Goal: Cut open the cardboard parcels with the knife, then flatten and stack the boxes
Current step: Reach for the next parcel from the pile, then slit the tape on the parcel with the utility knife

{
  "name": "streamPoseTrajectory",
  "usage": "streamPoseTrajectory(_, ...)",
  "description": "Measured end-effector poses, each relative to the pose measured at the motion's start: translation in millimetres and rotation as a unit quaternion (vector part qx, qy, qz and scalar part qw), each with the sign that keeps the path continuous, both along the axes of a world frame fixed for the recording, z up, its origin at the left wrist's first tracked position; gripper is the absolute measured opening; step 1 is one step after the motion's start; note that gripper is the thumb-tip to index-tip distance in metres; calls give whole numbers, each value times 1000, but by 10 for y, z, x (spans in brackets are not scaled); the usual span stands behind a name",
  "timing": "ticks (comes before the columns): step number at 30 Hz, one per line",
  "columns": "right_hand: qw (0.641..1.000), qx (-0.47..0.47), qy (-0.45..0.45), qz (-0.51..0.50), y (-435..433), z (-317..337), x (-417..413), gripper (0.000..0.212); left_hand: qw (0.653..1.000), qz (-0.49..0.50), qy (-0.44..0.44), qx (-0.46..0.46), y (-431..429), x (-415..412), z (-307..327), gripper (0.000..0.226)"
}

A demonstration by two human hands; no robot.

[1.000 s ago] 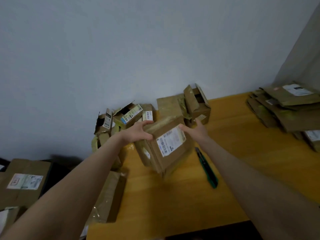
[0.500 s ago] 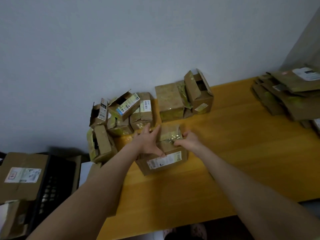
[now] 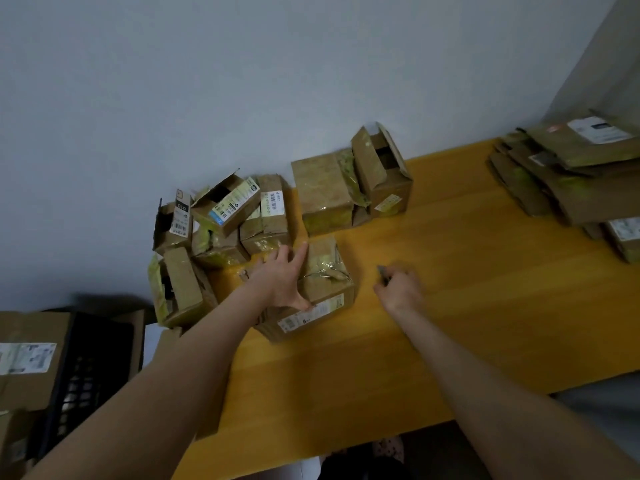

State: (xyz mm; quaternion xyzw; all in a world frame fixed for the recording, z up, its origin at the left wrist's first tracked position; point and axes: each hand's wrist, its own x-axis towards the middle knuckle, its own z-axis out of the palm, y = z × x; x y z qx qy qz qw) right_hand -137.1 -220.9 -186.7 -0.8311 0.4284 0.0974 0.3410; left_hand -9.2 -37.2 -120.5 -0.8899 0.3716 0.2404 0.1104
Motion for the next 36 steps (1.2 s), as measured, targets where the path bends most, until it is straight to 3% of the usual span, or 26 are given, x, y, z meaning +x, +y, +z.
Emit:
streamPoseTrajectory(3,993,-65,93,11,31,-146,-126,51,1000,-4,-10,-23,65,-10,-62,131)
streamPoseTrajectory(8,989,-67,133,24,26,-339,-229,54,998,-52,-18,-29,132,-13,-23,126)
streamPoseTrajectory(11,987,-80,135,35,-5,-379,-237,48,998,-47,-28,-14,121,-59,-21,128)
streamPoseTrajectory(14,989,-62,129,45,-22,-295,-227,30,999,-26,-30,1,77,-115,0,129)
streamPoseTrajectory(20,998,27,-11,62,-6,65,-89,32,998,-17,-58,-20,-1,-41,136,123)
streamPoseTrajectory(23,990,64,-106,68,25,364,-29,58,999,15,-33,-10,22,-141,76,124)
streamPoseTrajectory(25,985,65,-141,78,48,524,-36,63,999,34,-27,-22,43,-199,32,124)
streamPoseTrajectory(31,972,-65,-85,208,87,931,-151,53,998,54,5,-27,68,-179,102,128)
streamPoseTrajectory(36,923,-209,13,323,229,1184,-175,38,998,57,5,-39,79,-204,97,127)
